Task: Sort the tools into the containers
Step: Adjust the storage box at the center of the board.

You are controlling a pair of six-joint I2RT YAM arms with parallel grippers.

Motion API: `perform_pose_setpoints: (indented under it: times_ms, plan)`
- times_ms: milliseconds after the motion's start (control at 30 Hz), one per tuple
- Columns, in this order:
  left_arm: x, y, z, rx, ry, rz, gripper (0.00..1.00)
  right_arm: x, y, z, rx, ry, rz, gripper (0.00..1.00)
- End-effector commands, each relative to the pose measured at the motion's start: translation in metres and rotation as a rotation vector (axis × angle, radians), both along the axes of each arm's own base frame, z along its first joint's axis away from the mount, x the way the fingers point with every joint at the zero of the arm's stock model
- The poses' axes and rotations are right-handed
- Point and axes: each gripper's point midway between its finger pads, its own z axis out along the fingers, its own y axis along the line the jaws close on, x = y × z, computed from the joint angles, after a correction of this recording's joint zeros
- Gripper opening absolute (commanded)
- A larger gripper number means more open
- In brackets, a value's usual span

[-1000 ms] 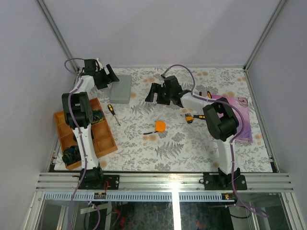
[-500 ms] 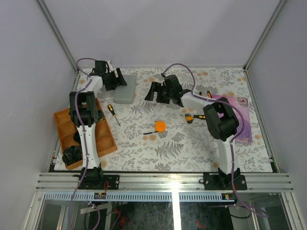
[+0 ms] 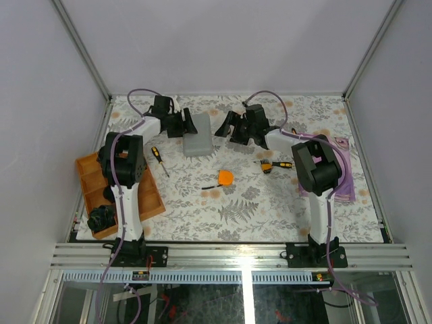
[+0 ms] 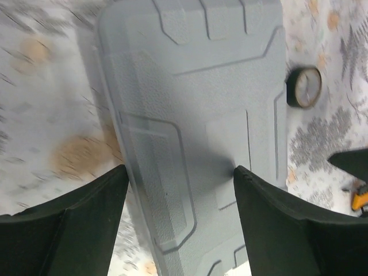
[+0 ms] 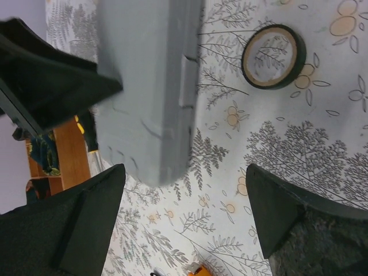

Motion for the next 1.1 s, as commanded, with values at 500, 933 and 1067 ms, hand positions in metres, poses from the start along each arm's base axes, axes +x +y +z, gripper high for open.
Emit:
perform_pose_setpoints:
  times_ms: [500, 933, 1067]
  plan:
    - [-0.039, -0.032, -0.013, -0.074, 0.006, 0.032, 0.58, 0.019, 0.036, -0.023, 0.130, 0.025, 0.086, 0.82]
    - [-0.059, -0.060, -0.021, -0.192, 0.003, 0.022, 0.46, 0.006, 0.054, -0.024, 0.280, 0.097, 0.141, 0.68]
    - [-0.070, -0.072, -0.019, -0.265, 0.000, 0.012, 0.44, 0.000, 0.059, -0.008, 0.362, 0.082, 0.174, 0.66]
